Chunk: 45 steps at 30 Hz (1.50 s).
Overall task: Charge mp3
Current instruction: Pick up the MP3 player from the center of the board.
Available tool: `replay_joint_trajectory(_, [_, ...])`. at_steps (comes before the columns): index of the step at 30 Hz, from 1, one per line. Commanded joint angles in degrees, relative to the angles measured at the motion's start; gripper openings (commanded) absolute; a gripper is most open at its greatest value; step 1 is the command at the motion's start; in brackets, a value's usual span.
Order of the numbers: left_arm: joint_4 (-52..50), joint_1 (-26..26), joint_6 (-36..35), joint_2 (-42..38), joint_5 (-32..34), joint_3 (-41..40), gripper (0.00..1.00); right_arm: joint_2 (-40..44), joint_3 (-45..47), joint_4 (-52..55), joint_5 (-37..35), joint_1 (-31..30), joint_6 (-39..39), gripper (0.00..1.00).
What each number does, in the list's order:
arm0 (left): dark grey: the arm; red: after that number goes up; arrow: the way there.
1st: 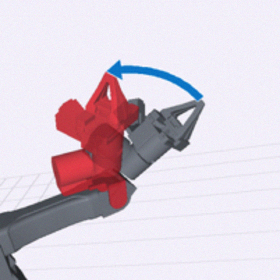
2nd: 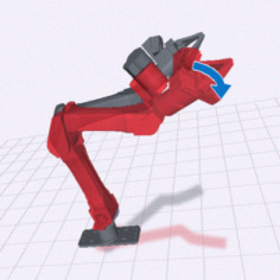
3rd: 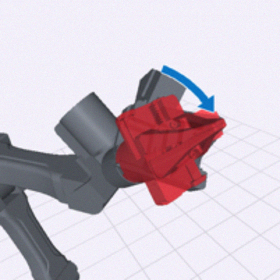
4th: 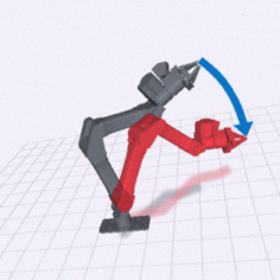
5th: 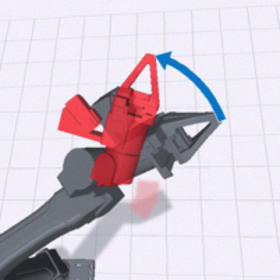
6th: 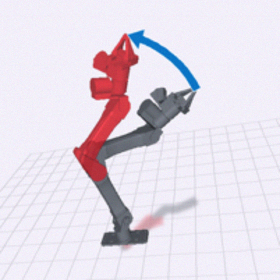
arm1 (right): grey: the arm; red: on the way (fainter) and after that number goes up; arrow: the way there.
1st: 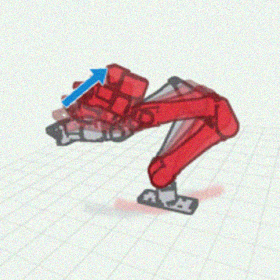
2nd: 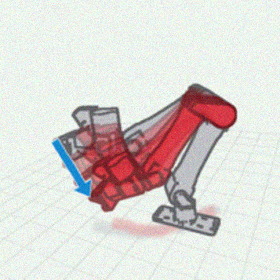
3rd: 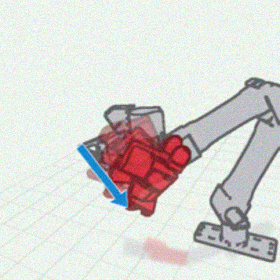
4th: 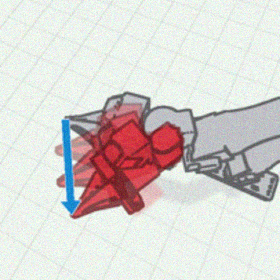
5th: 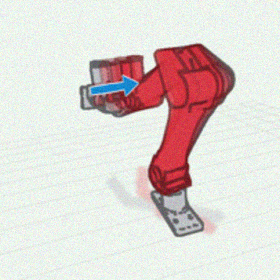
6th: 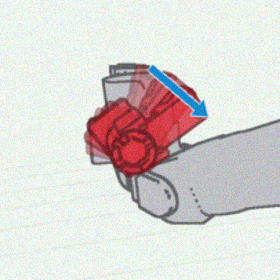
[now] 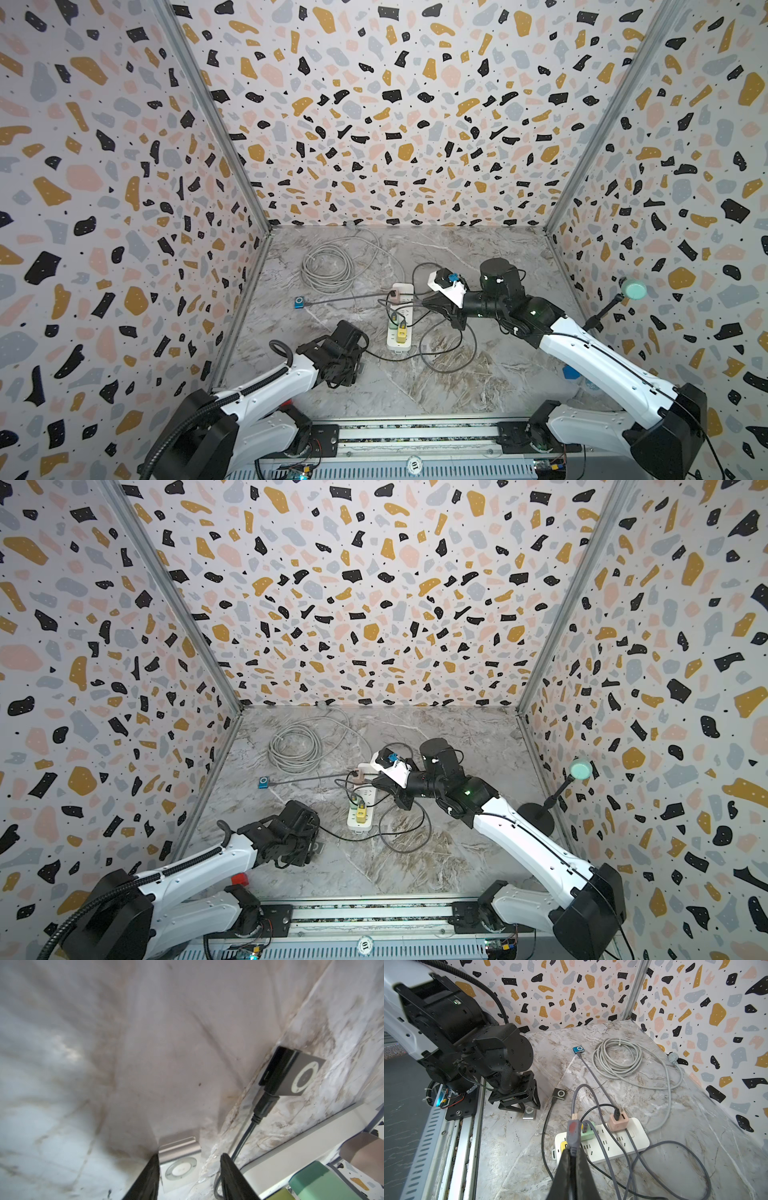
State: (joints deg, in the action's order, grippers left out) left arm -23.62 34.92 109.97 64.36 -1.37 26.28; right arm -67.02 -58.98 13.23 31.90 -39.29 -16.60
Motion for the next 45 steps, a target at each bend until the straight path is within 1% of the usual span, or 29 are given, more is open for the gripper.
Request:
replay_joint_trajectory(1, [-3.1,-0.4,-4.3,1.2,-2.1,0.0,0.45,1.0,-0.7,1.5,-0.5,-0.3,-0.6,0.00])
replay_joint_trajectory(7, [-4.2,-2.1,-5.1,0.4,-1.0,0.1,0.44,0.9,-0.5,2.4,-1.3,-0.7,-0.9,0.00])
replay_joint_trajectory(15, [-9.4,-3.4,-9.7,2.3,0.1,1.9,0.42,0.8,-0.7,3.0,-1.6,-0.8,-1.2,0.00])
replay_joint_trajectory(29, [-4.5,-3.6,-10.5,4.3,-1.5,1.1,0.40,-0.1,-1.3,4.4,-3.0,-1.5,-2.1,0.00])
replay_joint_trajectory(35, [-2.9,-3.7,-11.1,4.9,-2.4,0.7,0.34,-0.8,-1.6,5.2,-3.9,-2.4,-2.6,0.00])
replay_joint_trajectory(38, [-2.7,-3.7,-11.8,4.9,-3.0,0.6,0.25,-0.8,-1.7,5.3,-4.1,-2.5,-2.7,0.00])
replay_joint_trajectory(41, [-1.8,-3.9,-12.3,4.2,-3.6,0.0,0.20,-0.6,-1.6,5.3,-4.4,-2.5,-2.8,0.00])
replay_joint_trajectory(45, [0.0,-4.9,-13.6,2.5,-4.2,-0.6,0.08,-0.4,-1.6,5.4,-4.5,-2.6,-2.8,0.00])
